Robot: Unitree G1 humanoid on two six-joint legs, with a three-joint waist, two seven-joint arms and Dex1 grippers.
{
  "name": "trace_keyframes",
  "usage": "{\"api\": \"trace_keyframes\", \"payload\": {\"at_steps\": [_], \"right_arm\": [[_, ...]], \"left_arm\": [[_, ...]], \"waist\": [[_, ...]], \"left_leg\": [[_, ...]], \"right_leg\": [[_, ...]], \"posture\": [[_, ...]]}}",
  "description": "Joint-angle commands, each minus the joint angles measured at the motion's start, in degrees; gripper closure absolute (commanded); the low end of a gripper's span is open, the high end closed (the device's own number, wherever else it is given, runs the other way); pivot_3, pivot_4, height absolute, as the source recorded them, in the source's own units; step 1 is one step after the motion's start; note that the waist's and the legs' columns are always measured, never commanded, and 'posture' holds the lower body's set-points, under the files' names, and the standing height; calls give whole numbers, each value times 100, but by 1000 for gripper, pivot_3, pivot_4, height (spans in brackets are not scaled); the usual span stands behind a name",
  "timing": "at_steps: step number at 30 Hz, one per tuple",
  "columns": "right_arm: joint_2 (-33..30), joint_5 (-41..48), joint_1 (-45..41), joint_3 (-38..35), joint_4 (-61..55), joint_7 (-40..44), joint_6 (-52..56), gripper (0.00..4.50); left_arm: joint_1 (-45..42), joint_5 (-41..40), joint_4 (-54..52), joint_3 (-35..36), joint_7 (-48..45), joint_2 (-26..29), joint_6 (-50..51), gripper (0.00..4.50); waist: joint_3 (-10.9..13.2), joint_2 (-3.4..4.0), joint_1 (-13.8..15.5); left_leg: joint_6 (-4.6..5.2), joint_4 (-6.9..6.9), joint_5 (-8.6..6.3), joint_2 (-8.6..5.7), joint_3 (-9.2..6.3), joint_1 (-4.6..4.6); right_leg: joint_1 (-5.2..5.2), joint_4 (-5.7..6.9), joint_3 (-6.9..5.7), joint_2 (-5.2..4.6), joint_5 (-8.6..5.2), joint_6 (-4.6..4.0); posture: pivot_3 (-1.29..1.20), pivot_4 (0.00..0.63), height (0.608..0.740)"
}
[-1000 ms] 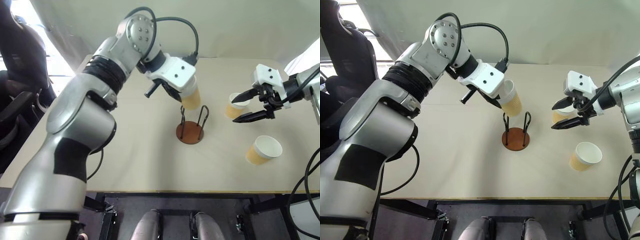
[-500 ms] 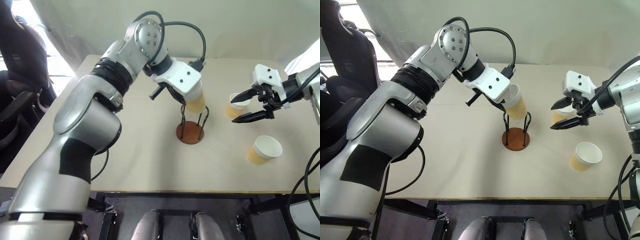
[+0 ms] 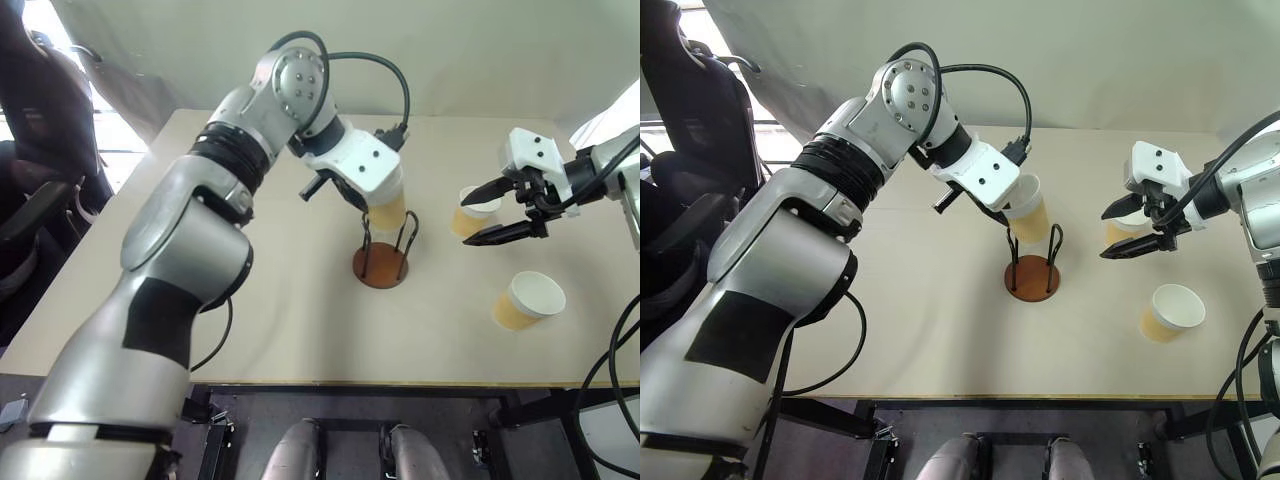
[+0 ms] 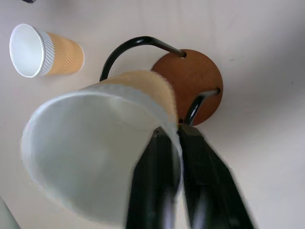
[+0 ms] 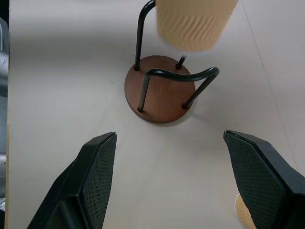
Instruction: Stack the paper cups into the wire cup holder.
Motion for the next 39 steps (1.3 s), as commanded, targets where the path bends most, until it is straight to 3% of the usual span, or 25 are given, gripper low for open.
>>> {"api": "trace_keyframes", "payload": {"at_steps": [1,9,13,17,20,24,30,39], "right_arm": [[-131,86,-37,-251,-152,-25,-6,819],[-164,62,-31,-236,-135,-16,-57,819],[-137,37,-64,-213,-86,-29,-87,819],[-82,-30,-100,-197,80,-131,-154,819],[-12,-110,-130,-186,298,-304,-266,819],[156,-343,-182,-127,742,-643,-647,819],[428,-808,-363,26,1635,-982,-1517,819],[759,-1902,-887,435,3327,-1824,-3339,819]], "left_arm": [[-57,17,-14,139,-184,10,-76,2842],[-63,-67,-31,175,-184,-14,-15,42],[-74,-350,12,808,-184,-176,474,42],[-140,-1002,65,1866,-184,-187,1645,42],[-213,-1514,87,2610,-166,25,2833,42],[-14,-2136,-369,3053,-184,515,4043,42],[919,-2613,-1505,2773,-184,1284,4750,42],[1429,-3070,-2085,2697,-184,1562,5145,42]], "waist": [[0,0,0],[0,0,0],[0,0,2],[0,0,-3],[0,0,-7],[-1,1,-48],[-8,15,-41],[-4,16,17]], "left_leg": [[0,0,0,0,0,0],[0,0,0,0,1,1],[1,0,0,0,1,0],[2,-1,0,-2,2,-1],[1,-5,0,0,2,3],[-1,-8,1,2,4,7],[-2,-10,2,5,2,18],[0,-3,25,-5,-15,12]], "right_leg": [[0,0,0,0,0,0],[0,1,0,1,0,1],[0,0,0,1,0,1],[0,-1,0,1,-1,6],[0,1,0,2,-2,12],[-1,2,0,3,-2,12],[2,9,0,3,-4,8],[5,4,-2,-3,21,-21]], "posture": [[0,150,740],[0,150,740],[0,150,740],[0,150,740],[0,150,740],[0,150,740],[0,150,740],[0,150,740]]}}
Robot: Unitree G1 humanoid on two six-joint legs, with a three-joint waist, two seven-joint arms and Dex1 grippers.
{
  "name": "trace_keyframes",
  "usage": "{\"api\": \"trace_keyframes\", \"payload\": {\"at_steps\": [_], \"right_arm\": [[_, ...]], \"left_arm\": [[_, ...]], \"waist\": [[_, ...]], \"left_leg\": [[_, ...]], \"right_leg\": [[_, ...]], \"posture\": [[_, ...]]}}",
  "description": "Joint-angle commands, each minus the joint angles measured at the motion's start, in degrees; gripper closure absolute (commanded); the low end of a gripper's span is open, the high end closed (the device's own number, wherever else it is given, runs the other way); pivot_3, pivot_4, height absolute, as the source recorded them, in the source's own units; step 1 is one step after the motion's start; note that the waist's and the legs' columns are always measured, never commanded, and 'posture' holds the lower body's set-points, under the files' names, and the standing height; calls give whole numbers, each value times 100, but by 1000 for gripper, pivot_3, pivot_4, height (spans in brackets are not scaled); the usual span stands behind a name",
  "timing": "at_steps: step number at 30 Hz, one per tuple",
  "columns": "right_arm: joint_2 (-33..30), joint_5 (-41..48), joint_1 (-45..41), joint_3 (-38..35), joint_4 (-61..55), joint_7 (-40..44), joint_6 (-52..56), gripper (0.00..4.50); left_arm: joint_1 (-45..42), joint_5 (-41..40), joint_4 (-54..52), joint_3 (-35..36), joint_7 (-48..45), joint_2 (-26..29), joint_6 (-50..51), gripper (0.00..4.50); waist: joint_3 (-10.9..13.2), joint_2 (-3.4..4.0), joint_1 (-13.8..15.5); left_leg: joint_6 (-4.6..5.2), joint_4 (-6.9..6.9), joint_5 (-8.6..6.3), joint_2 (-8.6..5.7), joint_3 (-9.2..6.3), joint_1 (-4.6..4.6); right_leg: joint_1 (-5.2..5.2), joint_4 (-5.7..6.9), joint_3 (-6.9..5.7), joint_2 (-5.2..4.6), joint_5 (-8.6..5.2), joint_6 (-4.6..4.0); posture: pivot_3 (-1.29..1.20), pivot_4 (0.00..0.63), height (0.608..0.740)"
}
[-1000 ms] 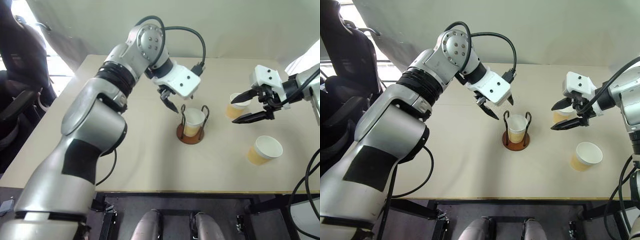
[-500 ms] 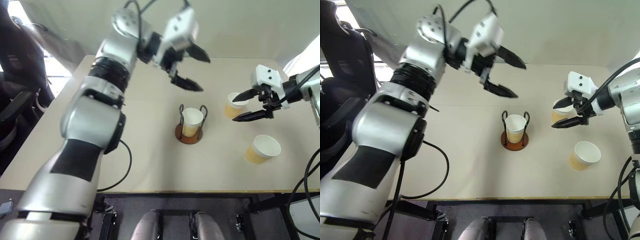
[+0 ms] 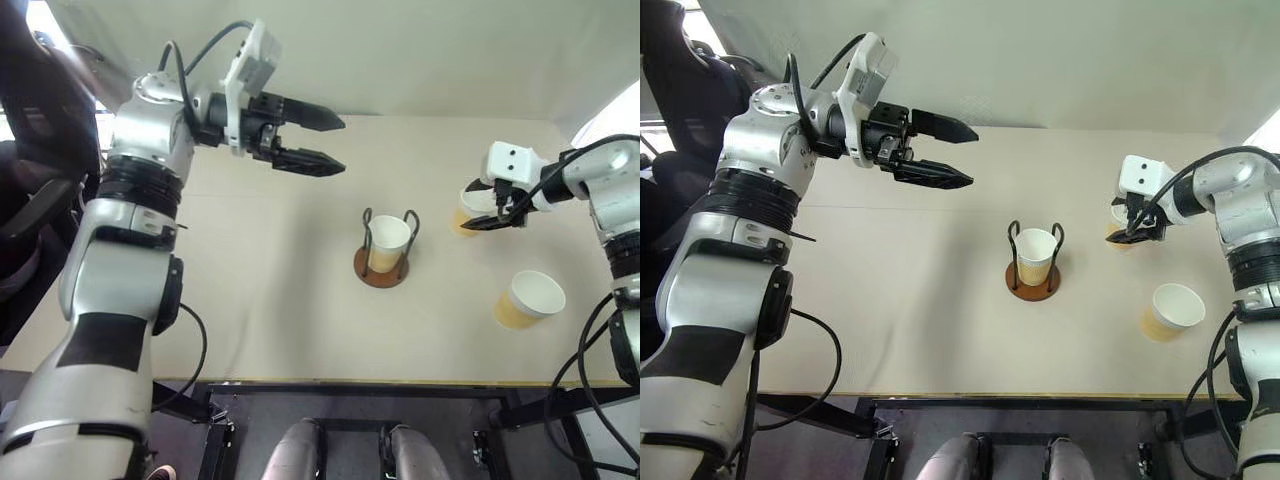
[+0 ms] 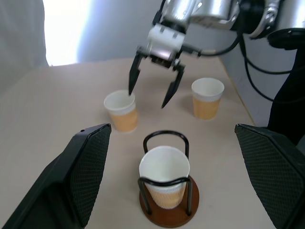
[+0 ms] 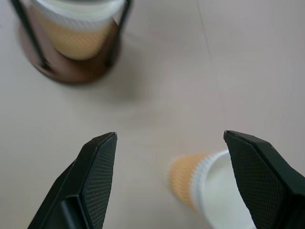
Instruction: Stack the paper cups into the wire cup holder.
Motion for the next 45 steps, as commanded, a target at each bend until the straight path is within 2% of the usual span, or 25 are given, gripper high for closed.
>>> {"api": "trace_keyframes", "payload": {"at_steps": [1,11,33,36,43,45], "right_arm": [[-64,-390,-323,75,534,-224,-612,819],[44,-1258,-722,363,1686,-779,-1548,819],[610,-2551,-1155,1001,2896,-2100,-2138,819],[669,-2676,-1181,1071,2980,-2283,-2151,1412],[745,-2755,-1231,1103,3067,-2393,-2158,3898],[745,-2741,-1237,1086,3065,-2360,-2167,4459]], "left_arm": [[-2,-331,-278,-18,-171,162,264,42],[115,-503,-417,-165,-171,214,198,42],[466,-585,-738,-65,-171,439,116,42],[511,-615,-798,-95,-171,499,164,0],[575,-670,-841,-113,-171,543,165,0],[611,-676,-815,-80,-171,523,49,0]], "waist": [[1,1,-7],[3,4,-44],[6,9,-57],[6,10,-59],[7,11,-55],[7,12,-58]], "left_leg": [[-2,-3,1,0,2,4],[-19,-21,12,6,-1,13],[-52,-30,-18,8,-12,14],[-57,-30,-24,9,-12,14],[-86,-30,-43,9,-11,14],[-90,-30,-46,9,-12,14]], "right_leg": [[1,1,-1,1,2,-3],[1,-1,-5,1,11,-16],[-2,-6,-14,-1,12,-22],[-3,-7,-16,-1,13,-24],[-3,-8,-16,-1,14,-26],[-3,-9,-16,-2,14,-26]], "posture": [[0,150,740],[0,150,740],[0,150,740],[0,150,740],[0,150,740],[0,150,740]]}}
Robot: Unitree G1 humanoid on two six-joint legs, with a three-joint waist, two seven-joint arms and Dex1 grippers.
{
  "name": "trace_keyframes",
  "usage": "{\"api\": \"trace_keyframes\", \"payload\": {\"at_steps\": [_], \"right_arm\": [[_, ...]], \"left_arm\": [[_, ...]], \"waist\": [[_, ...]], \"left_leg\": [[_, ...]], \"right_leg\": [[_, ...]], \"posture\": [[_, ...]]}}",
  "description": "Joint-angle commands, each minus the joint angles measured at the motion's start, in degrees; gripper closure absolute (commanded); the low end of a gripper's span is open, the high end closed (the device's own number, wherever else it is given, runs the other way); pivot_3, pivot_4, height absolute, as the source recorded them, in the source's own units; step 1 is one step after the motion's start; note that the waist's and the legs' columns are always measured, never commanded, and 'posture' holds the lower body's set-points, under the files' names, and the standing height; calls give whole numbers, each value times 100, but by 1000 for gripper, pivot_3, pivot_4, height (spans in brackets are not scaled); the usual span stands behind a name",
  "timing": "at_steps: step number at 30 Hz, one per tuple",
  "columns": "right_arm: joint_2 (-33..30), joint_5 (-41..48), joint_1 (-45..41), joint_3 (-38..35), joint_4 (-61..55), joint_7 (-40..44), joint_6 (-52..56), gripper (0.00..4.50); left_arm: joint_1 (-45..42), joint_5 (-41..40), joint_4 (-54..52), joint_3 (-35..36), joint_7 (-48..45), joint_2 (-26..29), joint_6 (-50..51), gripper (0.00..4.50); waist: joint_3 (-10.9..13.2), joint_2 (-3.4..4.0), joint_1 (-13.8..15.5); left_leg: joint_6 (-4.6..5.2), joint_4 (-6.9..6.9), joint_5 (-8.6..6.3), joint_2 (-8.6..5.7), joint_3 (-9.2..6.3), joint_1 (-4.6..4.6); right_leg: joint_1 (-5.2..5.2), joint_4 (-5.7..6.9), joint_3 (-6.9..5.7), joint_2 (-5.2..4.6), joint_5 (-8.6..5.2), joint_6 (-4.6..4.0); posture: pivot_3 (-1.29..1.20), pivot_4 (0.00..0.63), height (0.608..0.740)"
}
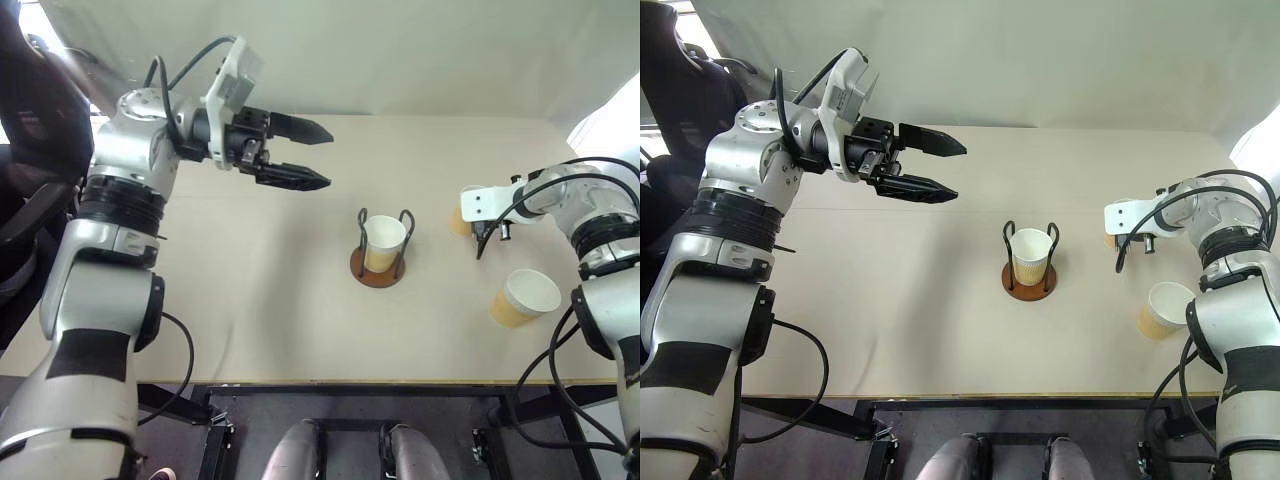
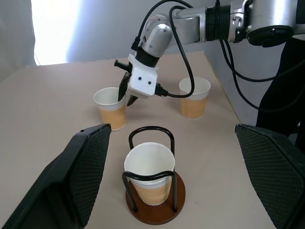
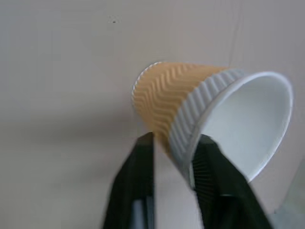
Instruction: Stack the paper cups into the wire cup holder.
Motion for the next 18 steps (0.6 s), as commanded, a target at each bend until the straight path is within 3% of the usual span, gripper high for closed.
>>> {"api": "trace_keyframes", "payload": {"at_steps": [1,10,14,18], "right_arm": [[-34,27,-212,-41,-55,4,-56,4459],[-326,555,-154,-286,-697,1450,-309,4459],[-573,1353,126,-669,-2087,2770,212,4459],[-855,1731,476,-888,-3504,3434,906,4459]], "left_arm": [[33,-83,-149,122,-171,76,-157,0],[461,-435,-184,-489,-171,516,-762,0],[612,-481,54,-842,-171,717,-1252,0],[695,-474,294,-1046,-171,706,-1657,0]], "waist": [[0,0,-2],[1,2,-13],[3,4,-22],[3,4,-16]], "left_leg": [[-2,0,-1,0,0,0],[-24,-1,-17,1,0,0],[-21,-1,-19,1,0,-3],[-20,0,-18,2,-2,-5]], "right_leg": [[0,0,-1,0,0,-1],[-2,1,-2,2,-4,-7],[-2,-2,-4,2,-11,-17],[-1,-1,-5,4,-21,-26]], "posture": [[0,150,740],[0,150,740],[0,150,740],[0,150,740]]}}
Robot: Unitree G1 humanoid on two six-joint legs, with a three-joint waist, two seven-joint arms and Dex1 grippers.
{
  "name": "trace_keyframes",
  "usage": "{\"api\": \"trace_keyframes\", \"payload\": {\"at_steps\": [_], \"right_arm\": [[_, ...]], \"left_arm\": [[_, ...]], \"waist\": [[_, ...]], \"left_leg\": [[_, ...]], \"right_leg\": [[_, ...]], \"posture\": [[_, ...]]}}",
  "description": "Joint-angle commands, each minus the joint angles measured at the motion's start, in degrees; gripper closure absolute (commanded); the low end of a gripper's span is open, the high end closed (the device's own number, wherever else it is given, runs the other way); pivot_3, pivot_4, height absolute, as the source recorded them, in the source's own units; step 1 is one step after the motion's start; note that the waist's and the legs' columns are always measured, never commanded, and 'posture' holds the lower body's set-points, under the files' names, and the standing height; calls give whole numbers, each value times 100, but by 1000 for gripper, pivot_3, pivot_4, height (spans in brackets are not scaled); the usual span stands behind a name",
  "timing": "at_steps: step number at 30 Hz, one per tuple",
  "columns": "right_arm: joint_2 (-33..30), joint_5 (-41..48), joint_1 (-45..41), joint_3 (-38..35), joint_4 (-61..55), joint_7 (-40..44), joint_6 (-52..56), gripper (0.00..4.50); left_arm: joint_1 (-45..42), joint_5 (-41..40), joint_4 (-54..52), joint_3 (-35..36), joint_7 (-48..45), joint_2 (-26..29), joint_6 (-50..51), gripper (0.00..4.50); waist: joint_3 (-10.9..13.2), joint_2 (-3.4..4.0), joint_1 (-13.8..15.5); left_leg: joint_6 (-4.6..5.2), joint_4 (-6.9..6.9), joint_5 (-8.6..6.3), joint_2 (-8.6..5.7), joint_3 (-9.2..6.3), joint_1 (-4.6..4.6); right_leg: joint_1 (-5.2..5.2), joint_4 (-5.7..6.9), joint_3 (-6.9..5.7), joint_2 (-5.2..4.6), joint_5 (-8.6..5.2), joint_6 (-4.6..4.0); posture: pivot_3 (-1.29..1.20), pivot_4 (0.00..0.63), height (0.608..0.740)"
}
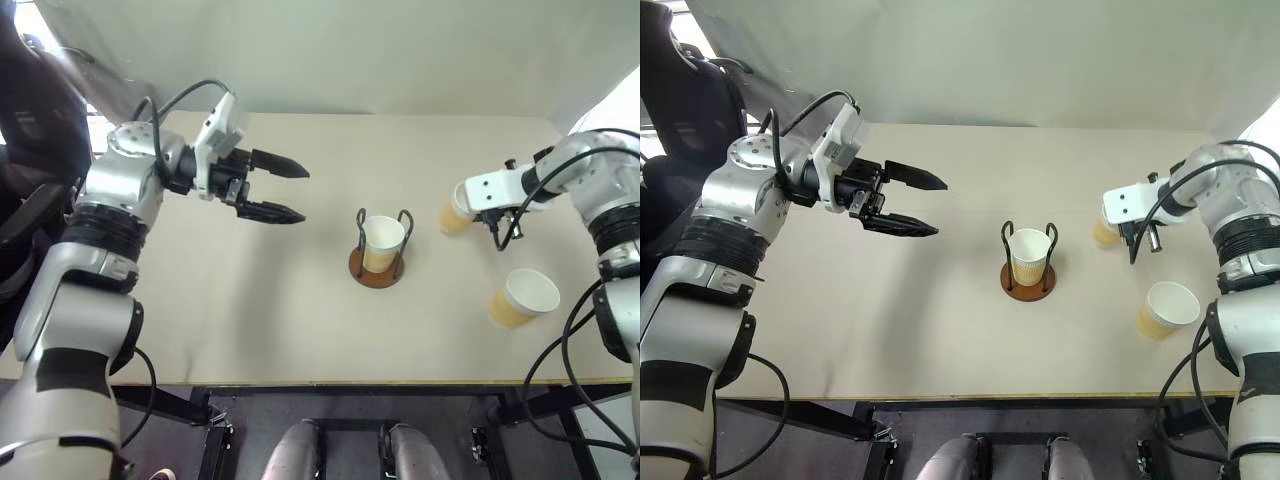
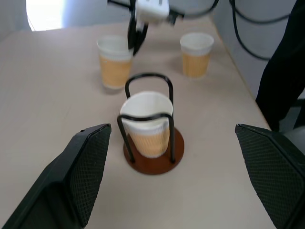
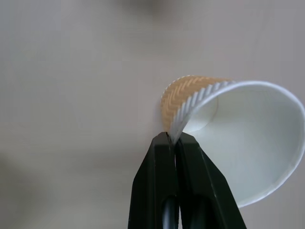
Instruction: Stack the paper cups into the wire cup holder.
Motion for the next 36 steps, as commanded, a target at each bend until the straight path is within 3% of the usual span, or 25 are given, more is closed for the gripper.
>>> {"api": "trace_keyframes", "payload": {"at_steps": [1,9,24,36], "right_arm": [[-296,382,141,-296,-1196,584,610,4459],[-503,586,153,-354,-2548,1007,1427,4459],[135,773,-596,-291,-3452,1085,2589,4459],[-116,1350,-550,-31,-4365,1093,3388,4459]], "left_arm": [[13,-111,183,-36,-173,-7,-437,0],[36,-86,563,-304,-173,-191,-790,0],[92,115,1289,-446,-173,-563,-1291,0],[-32,344,1596,-347,-173,-803,-1384,0]], "waist": [[0,0,3],[0,1,-12],[0,0,-9],[0,0,16]], "left_leg": [[0,0,1,0,1,0],[40,0,39,-1,0,-3],[53,-1,53,-1,-2,-2],[53,0,55,-4,-4,-16]], "right_leg": [[0,1,0,0,-1,0],[0,5,1,2,-11,0],[-4,8,1,6,-15,4],[-12,8,1,7,-21,9]], "posture": [[0,150,740],[0,150,740],[0,150,740],[0,150,740]]}}
